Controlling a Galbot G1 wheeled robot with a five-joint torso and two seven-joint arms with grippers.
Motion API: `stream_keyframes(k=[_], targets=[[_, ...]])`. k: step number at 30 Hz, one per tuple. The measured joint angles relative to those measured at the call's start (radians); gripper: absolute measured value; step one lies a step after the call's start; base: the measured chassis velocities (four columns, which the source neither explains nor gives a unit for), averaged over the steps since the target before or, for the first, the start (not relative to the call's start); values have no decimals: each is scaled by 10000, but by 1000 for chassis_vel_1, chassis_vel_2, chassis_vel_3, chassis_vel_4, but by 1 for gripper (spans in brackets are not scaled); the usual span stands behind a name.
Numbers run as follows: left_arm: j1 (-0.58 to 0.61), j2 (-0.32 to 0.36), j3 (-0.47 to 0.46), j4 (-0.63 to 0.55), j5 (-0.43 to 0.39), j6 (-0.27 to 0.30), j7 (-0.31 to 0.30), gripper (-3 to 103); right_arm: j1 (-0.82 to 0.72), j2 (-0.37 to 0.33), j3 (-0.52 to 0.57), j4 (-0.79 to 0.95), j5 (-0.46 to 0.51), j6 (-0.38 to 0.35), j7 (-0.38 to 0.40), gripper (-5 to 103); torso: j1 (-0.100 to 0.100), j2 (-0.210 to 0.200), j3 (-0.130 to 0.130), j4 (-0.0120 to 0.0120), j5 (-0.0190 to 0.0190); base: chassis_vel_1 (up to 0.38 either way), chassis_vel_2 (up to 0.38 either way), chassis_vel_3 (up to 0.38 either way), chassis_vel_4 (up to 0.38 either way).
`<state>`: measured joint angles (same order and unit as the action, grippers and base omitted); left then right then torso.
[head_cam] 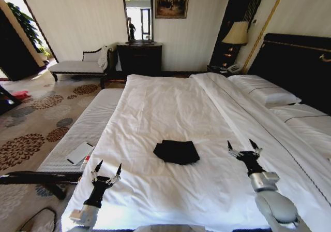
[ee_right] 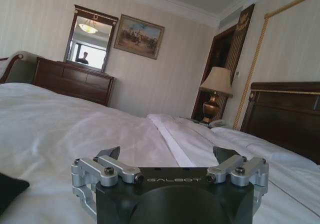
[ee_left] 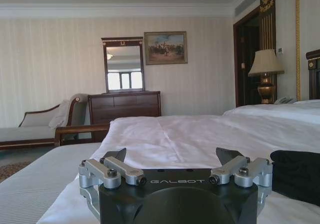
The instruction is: Fold the clothes on the bed.
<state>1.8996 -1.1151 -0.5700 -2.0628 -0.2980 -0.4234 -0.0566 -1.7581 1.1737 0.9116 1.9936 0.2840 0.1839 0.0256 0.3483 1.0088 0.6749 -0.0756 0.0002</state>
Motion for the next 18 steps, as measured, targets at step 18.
stream_keyframes(k=[18], targets=[[0, 0, 0, 0, 0, 0, 0, 100, -185, 165, 0, 51, 103, 102, -364, 100, 0, 0, 2, 5, -2, 0, 0, 0, 0]])
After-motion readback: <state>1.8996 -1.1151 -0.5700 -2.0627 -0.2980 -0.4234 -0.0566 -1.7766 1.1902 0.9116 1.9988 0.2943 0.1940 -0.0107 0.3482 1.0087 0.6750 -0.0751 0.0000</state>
